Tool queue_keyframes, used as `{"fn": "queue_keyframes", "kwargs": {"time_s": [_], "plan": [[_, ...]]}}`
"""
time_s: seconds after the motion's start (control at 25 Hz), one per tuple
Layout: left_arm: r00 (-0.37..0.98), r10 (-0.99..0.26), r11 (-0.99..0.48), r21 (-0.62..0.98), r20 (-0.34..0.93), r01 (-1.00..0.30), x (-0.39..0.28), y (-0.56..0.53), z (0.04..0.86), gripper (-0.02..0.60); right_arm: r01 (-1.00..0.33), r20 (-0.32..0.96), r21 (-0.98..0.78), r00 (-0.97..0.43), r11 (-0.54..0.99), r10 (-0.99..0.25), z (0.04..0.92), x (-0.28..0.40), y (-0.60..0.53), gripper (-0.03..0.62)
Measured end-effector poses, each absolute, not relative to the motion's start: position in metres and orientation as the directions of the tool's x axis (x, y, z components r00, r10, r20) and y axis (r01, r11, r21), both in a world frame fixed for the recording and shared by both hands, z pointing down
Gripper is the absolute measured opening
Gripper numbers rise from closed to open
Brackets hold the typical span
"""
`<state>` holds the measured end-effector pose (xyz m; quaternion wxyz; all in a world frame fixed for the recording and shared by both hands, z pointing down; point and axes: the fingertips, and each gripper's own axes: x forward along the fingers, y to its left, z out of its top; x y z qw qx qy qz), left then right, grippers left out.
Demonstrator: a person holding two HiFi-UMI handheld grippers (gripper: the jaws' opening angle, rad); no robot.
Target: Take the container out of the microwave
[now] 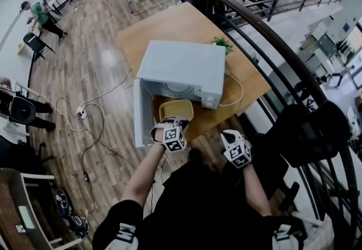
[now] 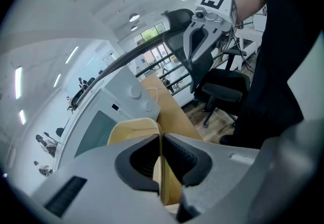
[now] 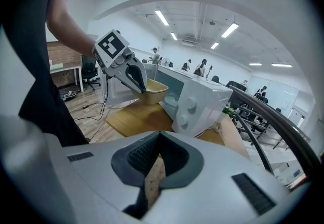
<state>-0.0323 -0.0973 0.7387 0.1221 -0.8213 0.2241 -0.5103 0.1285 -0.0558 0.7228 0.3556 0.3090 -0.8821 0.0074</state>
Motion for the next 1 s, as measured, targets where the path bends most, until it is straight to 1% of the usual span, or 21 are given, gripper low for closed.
{"fn": "queue_keyframes", "kwargs": {"time_s": [0.4, 1.0], "plan": [[0.381, -0.504, -0.864, -0.448, 0.775, -0.23, -0.016, -0.075, 0.732, 0.028, -0.547, 0.622, 0.201, -0.569, 0.813, -0.537, 0.724, 0.138, -0.034, -0.003], [0.378, -0.515, -0.857, -0.47, 0.769, -0.212, 0.003, -0.061, 0.733, 0.028, -0.584, 0.628, 0.153, -0.565, 0.797, -0.535, 0.74, 0.154, 0.001, -0.003]]}}
